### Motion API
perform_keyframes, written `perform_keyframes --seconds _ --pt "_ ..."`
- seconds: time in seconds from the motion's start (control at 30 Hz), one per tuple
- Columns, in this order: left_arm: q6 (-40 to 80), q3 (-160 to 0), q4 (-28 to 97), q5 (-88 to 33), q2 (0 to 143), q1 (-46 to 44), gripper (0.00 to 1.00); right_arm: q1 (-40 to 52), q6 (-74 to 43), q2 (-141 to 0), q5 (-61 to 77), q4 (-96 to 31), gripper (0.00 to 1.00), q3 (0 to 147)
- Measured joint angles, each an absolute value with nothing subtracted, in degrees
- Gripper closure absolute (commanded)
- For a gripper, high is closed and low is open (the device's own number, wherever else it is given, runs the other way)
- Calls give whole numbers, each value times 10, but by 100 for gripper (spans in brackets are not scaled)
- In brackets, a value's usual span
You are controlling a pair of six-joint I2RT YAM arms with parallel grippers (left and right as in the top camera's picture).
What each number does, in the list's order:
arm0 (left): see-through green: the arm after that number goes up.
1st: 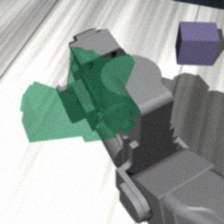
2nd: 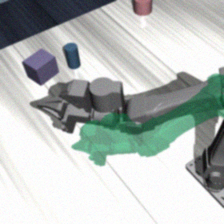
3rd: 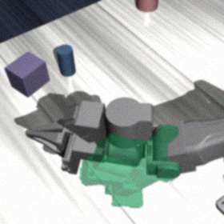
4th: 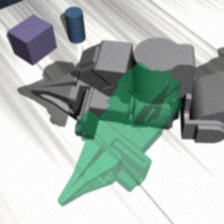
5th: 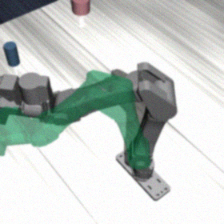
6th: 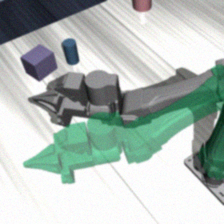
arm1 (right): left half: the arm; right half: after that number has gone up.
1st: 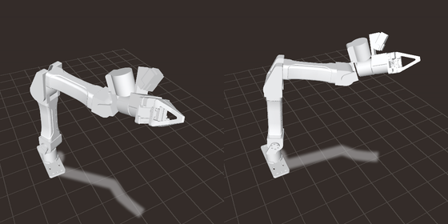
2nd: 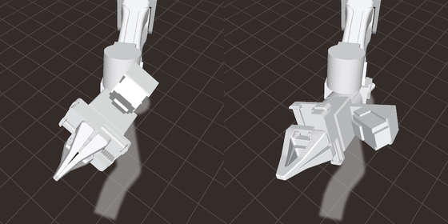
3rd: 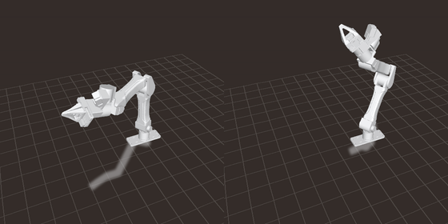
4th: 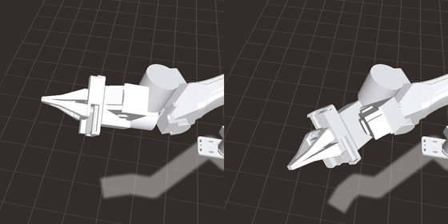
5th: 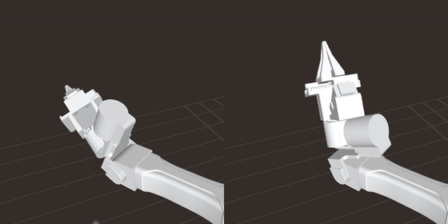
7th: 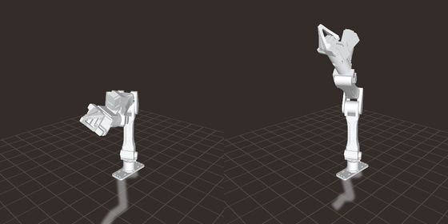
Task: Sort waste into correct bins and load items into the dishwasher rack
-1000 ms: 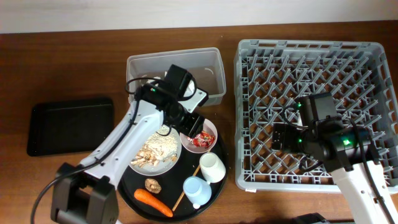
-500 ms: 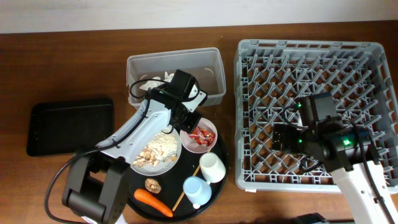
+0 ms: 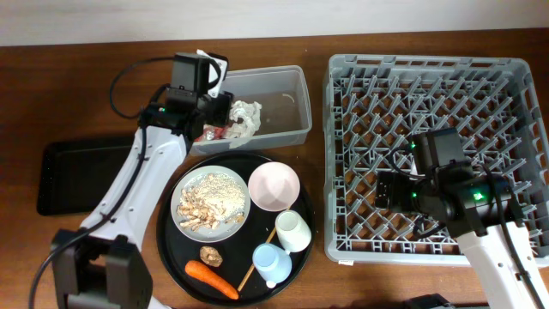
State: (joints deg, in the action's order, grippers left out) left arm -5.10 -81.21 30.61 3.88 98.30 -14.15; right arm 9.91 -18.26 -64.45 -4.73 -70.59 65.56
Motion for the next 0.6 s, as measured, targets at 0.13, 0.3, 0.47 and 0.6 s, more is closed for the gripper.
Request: perform_keyframes --seconds 0.13,0.3,0.47,0.6 --pt "-49 -811 331 36 977 -142 29 99 -183 -644 -47 -707 2 656" --pt "-30 -814 558 -53 846 -142 28 99 -183 -644 -48 -705 2 656" --pt "14 -778 665 -68 849 -142 28 99 -167 -644 -13 -706 2 656" --pt "64 -765 708 -46 849 -142 25 128 -82 -646 120 -699 6 656"
